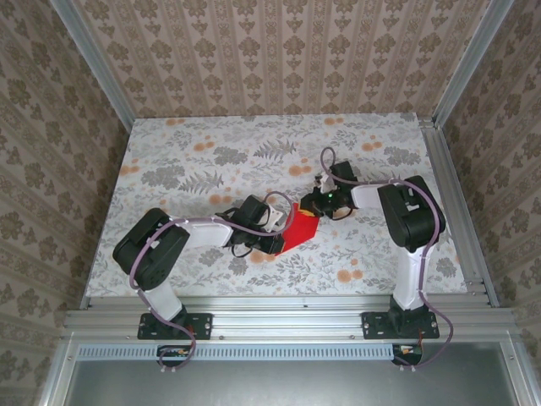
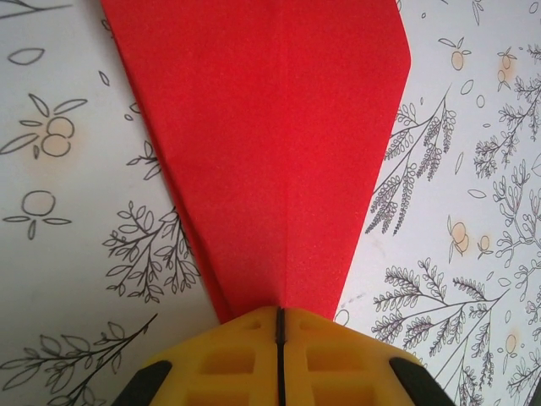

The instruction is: Fold a paper plane with a square sheet of paper (pick it up from the middle)

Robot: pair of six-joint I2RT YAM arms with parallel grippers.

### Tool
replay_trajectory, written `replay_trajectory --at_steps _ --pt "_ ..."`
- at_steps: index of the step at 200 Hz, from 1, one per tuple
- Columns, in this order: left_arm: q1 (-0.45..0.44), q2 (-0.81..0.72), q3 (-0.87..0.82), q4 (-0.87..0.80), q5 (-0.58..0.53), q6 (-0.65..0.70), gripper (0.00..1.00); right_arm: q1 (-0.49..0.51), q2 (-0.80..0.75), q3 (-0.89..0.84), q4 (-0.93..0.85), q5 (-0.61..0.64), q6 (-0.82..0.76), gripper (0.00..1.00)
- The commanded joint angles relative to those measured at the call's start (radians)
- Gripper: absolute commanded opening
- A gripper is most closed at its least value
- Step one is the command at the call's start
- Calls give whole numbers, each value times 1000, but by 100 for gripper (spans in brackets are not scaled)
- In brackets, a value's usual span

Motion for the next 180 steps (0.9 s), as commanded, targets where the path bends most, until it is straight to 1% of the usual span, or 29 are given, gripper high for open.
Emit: replay_trajectory --at_steps 1,46,65,93,120,149,180 --pt "5 23 -45 -117 -22 23 8 -52 24 27 -53 87 -39 16" --pt "3 3 -28 -130 -14 19 8 -105 -36 40 -123 88 -92 20" --pt "0 0 -12 -140 -9 21 9 -105 -77 19 -137 84 -99 22" --pt "-3 -13 12 -152 -1 19 10 -102 -141 -41 -128 63 -83 27" --pt "-3 -40 36 -146 12 4 13 -71 -194 -107 -106 42 -48 33" --pt "-3 -81 69 -165 14 -1 16 -36 -236 -171 -73 41 4 35" --pt "7 -112 115 -202 0 15 19 14 -250 -186 -79 53 37 37"
